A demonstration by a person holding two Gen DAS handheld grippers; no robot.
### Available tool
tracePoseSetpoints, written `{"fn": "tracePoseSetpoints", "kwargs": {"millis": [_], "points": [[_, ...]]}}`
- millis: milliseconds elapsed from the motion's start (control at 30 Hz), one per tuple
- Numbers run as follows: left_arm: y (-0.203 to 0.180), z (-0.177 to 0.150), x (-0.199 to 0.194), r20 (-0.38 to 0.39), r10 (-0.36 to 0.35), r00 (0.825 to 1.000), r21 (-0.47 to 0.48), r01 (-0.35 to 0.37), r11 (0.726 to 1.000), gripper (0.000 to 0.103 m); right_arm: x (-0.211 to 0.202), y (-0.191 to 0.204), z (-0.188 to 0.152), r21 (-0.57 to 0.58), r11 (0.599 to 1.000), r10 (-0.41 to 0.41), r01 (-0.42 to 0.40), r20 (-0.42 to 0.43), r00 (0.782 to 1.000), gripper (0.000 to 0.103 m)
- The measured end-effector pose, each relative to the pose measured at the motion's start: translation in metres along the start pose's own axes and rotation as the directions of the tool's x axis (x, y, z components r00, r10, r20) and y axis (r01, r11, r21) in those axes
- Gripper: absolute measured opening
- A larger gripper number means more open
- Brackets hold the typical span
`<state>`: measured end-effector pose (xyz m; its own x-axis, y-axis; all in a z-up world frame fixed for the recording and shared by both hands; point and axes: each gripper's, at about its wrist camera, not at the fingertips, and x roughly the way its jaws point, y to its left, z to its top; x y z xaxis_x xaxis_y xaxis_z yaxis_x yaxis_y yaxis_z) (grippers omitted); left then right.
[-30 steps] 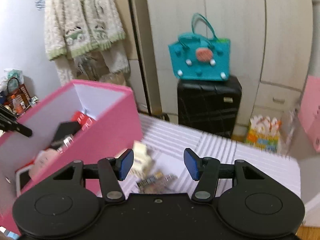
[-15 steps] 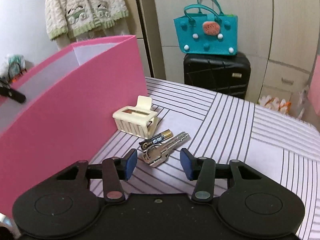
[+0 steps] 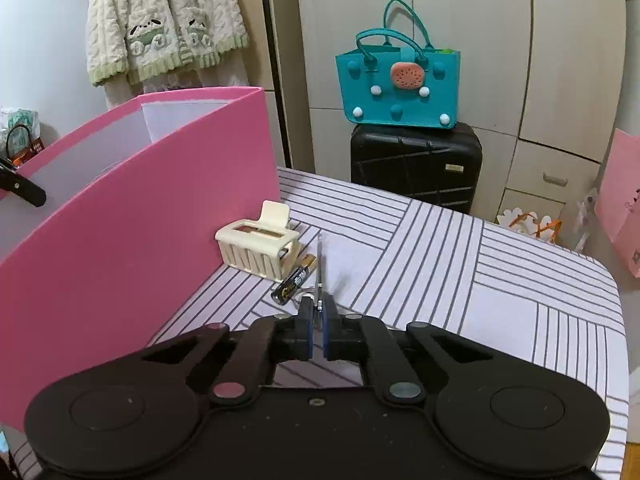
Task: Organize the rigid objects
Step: 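Move the right gripper back and grasp the silver key, then carry the silver key into the pink box and release it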
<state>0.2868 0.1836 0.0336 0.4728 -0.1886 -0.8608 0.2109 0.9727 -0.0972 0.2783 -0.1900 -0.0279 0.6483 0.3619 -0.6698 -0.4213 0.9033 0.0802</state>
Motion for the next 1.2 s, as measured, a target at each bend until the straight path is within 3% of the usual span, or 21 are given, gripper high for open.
{"fn": "tracePoseSetpoints", "kwargs": {"millis": [700, 1200], "points": [[0.0, 0.0, -0.002, 0.008, -0.003, 1.0, 0.001, 0.003, 1.0, 0.011, -0.037, -0.008, 0.016, 0.13, 0.991, 0.036, -0.037, 0.013, 0.999, 0.005], [-0.005, 0.001, 0.0, 0.005, 0.007, 1.0, 0.048, -0.007, 0.999, 0.011, -0.09, 0.027, 0.064, 0.019, 0.998, 0.061, -0.064, 0.123, 0.99, 0.005]]}}
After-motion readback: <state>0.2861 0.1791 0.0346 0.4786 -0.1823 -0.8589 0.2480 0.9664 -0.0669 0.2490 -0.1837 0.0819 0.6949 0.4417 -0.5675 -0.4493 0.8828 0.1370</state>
